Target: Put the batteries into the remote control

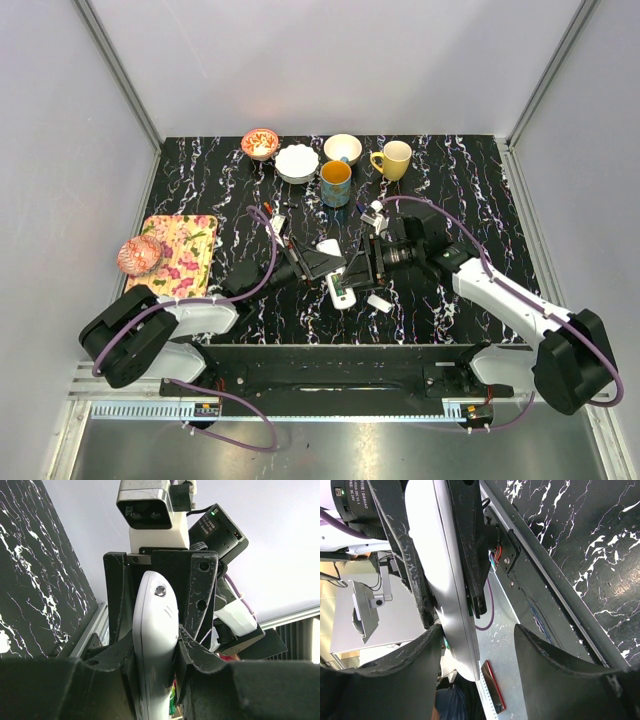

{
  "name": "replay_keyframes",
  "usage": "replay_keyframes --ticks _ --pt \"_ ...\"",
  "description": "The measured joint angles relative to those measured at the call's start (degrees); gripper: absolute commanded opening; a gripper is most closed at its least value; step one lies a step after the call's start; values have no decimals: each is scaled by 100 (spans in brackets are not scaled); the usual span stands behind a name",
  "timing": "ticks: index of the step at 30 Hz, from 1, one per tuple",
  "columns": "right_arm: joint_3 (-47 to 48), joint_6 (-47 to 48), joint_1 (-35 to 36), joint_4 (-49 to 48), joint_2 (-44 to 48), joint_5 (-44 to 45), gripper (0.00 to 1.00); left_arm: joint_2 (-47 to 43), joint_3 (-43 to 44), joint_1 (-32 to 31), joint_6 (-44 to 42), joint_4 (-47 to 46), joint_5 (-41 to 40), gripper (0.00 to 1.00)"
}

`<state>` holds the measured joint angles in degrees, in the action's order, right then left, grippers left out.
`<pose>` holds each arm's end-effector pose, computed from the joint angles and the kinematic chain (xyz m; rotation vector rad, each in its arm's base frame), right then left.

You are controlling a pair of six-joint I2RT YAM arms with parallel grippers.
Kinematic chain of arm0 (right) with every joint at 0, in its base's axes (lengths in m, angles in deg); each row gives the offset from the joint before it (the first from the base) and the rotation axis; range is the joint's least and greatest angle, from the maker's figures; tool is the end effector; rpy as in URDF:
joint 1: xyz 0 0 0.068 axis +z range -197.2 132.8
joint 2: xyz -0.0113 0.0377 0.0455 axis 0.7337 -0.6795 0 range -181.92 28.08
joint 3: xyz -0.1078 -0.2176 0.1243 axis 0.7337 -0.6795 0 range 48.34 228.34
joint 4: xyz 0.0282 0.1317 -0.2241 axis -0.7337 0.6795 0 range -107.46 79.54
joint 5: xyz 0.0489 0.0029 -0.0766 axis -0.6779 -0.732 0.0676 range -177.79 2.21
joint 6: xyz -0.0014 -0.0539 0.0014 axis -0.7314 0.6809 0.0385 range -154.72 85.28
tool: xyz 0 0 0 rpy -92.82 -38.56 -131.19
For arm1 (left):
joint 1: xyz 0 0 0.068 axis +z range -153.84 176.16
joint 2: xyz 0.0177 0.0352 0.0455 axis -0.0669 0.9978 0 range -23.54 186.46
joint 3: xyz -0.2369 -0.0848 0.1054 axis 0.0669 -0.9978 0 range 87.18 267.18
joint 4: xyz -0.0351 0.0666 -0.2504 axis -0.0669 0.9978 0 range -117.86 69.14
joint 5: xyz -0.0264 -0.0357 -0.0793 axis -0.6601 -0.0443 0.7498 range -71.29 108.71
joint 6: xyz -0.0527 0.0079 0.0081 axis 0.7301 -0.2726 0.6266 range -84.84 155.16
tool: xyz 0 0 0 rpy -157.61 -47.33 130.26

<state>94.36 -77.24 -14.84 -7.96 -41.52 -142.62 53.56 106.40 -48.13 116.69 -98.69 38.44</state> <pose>0.2005 0.1615 0.2662 -0.4443 2.3694 1.7205 0.1684 -0.1809 0.2192 -0.1872 1.6946 -1.9945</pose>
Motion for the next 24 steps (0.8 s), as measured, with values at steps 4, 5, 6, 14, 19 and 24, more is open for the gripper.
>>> replay_keyframes --ticks 4,5,6,14,19,24 --pt "0 -42 0 -68 -33 -61 56 4 0 0 -4 13 0 0" --pt "0 -46 0 -68 -39 -72 55 13 0 0 -4 20 2 0" --pt "0 -46 0 -66 -46 -79 54 28 0 0 -4 26 2 0" --pt "81 46 0 203 -105 -22 41 68 -2 -4 -72 157 0 0" --pt "192 129 2 413 -118 35 34 63 -2 -4 -151 223 -9 0" --pt "232 162 2 501 -140 37 33 50 -2 -22 -157 243 -35 0"
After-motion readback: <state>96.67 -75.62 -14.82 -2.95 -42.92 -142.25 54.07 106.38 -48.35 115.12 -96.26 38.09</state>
